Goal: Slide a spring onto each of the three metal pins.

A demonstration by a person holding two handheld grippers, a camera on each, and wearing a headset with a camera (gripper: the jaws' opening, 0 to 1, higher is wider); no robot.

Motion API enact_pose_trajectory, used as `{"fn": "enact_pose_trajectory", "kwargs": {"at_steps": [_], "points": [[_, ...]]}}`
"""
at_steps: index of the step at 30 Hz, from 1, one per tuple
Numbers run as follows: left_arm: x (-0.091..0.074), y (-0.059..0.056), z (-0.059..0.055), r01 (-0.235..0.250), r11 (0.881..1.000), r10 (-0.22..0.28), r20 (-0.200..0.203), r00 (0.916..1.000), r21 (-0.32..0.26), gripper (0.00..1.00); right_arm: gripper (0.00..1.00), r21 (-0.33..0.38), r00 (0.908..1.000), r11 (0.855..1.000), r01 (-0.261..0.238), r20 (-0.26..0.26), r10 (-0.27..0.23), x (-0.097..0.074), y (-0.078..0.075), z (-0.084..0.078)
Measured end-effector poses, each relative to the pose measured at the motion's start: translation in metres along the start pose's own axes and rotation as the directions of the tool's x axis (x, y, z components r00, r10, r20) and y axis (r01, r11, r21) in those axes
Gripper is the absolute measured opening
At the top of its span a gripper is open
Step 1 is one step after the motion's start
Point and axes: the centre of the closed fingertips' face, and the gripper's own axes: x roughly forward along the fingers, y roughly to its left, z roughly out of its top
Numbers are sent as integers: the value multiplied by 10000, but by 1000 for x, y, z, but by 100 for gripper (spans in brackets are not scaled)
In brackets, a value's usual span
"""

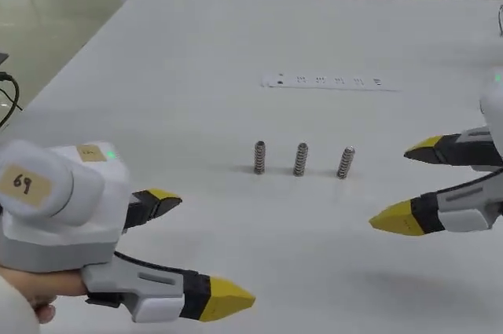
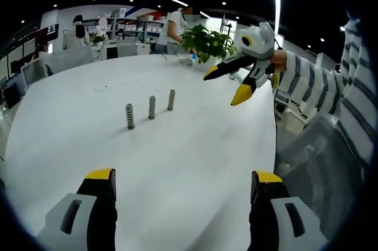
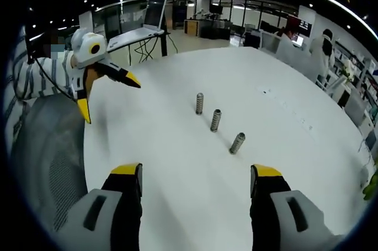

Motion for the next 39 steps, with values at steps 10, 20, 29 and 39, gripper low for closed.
{"fn": "enact_pose_trajectory", "kwargs": {"at_steps": [10,20,29,39], "points": [[-5,3,-5,-118,9999,118,23,9999,-123,91,94,121,9922,9991,399,1175,-411,-15,12,-4],[-10,7,-24,-537,9978,519,-466,9976,-389,92,99,1344,9778,9874,840,1798,-1076,-21,21,-24],[-5,9,-21,-949,9953,947,-90,9955,-193,92,100,2065,9635,9729,1042,2215,-1502,-17,30,-30],[-1,5,-16,-789,9964,793,106,9968,-312,94,100,2342,9521,9687,825,2687,-1460,-21,40,-34]]}}
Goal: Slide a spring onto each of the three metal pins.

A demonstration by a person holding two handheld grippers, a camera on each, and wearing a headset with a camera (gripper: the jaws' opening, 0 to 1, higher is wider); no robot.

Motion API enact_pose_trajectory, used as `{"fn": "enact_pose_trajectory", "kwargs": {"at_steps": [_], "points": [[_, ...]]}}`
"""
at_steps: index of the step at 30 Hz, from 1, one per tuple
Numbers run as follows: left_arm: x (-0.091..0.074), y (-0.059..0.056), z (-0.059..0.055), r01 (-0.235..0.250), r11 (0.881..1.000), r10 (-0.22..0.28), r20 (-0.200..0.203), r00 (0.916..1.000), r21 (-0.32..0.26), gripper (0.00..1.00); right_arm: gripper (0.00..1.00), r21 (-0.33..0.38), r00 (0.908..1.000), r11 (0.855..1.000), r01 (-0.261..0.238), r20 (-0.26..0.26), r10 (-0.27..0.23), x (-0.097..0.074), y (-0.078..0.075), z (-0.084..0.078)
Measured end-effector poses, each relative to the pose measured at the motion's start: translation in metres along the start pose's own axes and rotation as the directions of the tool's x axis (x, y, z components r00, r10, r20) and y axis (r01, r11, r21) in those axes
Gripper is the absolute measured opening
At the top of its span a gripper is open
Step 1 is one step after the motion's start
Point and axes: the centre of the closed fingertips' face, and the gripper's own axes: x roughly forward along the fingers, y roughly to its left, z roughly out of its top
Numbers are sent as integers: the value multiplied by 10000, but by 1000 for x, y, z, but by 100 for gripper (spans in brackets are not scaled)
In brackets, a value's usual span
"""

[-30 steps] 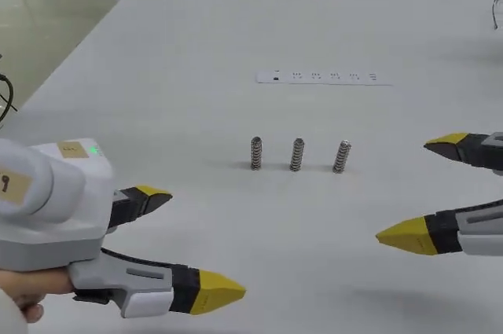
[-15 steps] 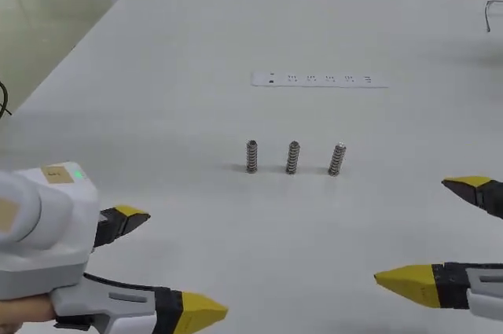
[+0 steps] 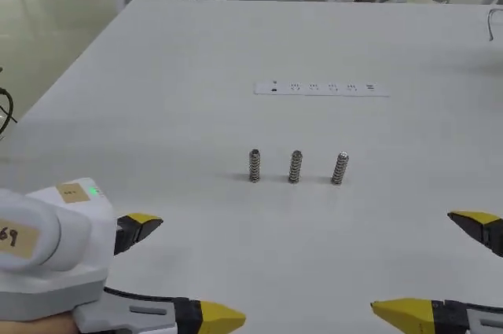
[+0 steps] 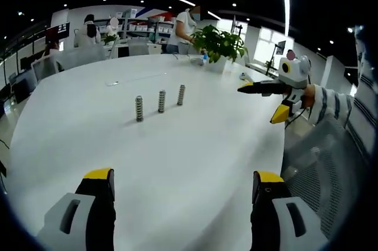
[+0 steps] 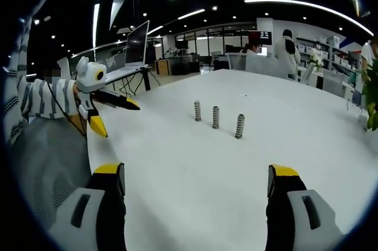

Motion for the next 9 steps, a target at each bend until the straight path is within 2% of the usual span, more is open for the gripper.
{"fn": "enact_pose_trajectory", "kwargs": {"at_steps": [4,9], "points": [[0,-1,2,41,10000,-40,88,10000,-48,94,100,21,9996,10000,-95,253,95,-4,2,3],[1,-2,-1,91,9999,-91,-49,9999,-41,94,100,18,9996,10000,-41,271,40,-5,0,3]]}}
